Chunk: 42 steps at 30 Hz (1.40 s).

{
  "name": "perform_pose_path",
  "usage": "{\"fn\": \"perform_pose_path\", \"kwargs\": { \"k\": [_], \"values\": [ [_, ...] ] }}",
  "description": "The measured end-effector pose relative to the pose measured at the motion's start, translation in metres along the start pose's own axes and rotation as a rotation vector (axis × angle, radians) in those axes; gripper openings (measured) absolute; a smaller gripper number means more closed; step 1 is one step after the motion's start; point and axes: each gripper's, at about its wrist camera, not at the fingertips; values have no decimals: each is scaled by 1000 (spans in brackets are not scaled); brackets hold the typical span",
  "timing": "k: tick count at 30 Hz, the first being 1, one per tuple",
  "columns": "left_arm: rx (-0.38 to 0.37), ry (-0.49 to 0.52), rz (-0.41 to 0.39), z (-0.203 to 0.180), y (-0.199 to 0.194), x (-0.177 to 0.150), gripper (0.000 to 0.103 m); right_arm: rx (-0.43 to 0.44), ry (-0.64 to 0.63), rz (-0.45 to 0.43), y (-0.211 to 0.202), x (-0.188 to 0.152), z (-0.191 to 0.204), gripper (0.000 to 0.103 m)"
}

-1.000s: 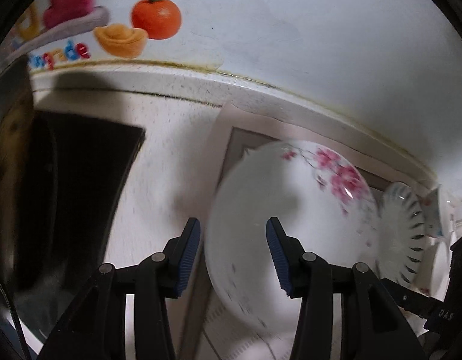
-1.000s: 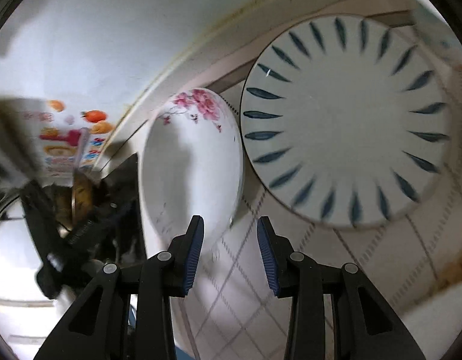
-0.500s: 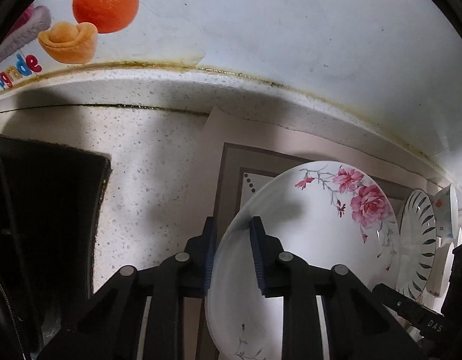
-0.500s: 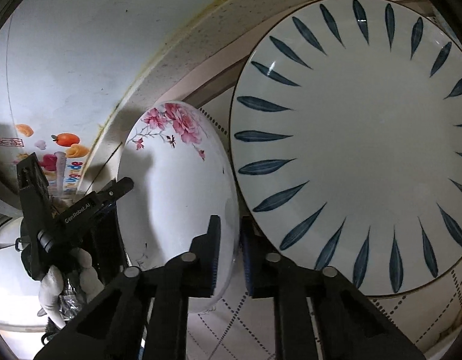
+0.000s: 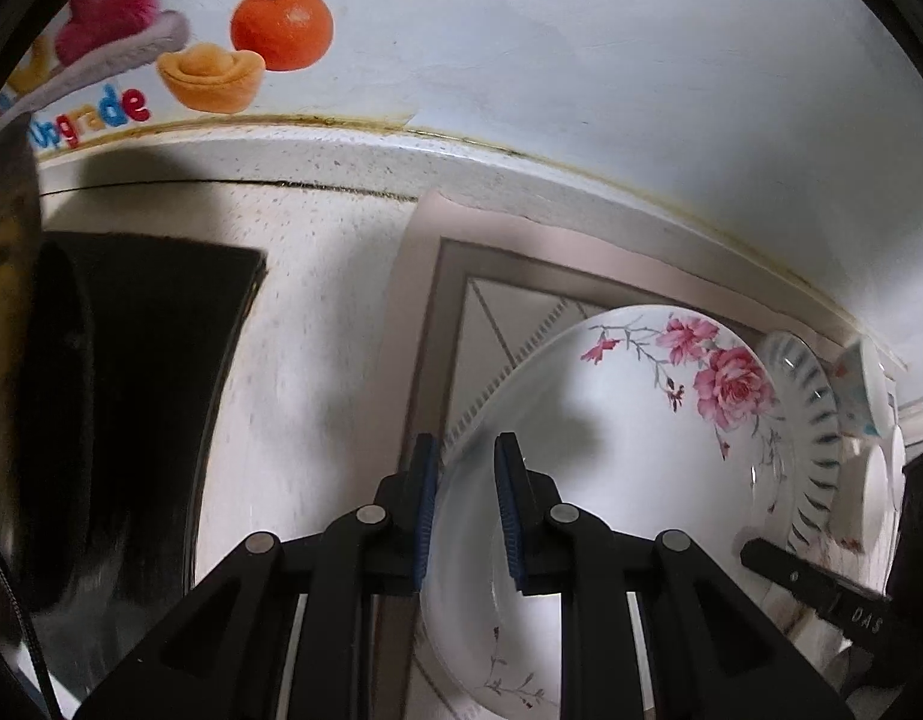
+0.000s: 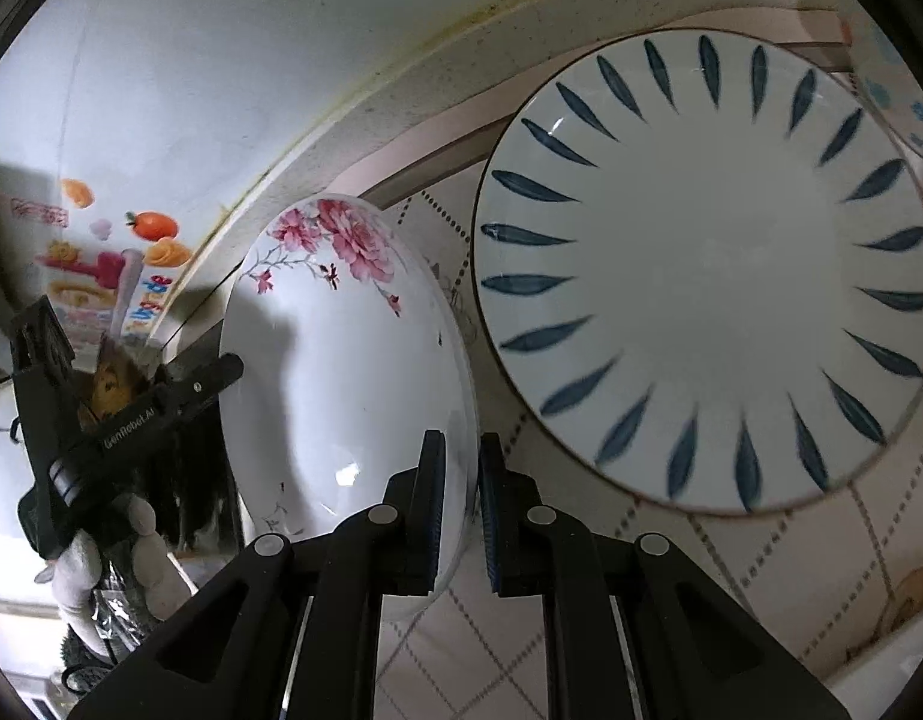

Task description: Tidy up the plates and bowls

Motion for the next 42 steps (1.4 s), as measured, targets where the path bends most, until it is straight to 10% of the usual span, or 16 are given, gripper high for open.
{"fn": "perform_pose_path", "kwargs": {
  "k": [23,42],
  "values": [
    [-143,128,51,-178,-86,-163,17,-27,14,-43,-242,-122,-123,13],
    [-9,263,119,-243,-43,-215,17,-61,76,-21,-245,-152,-214,13]
  ]
}}
Point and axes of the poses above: each gripper's, at about its wrist camera, not at the fingertips, and y roughly the way its jaws point, z to its left, x to its top, and after that the axes turned 8 degrees about x, right-handed
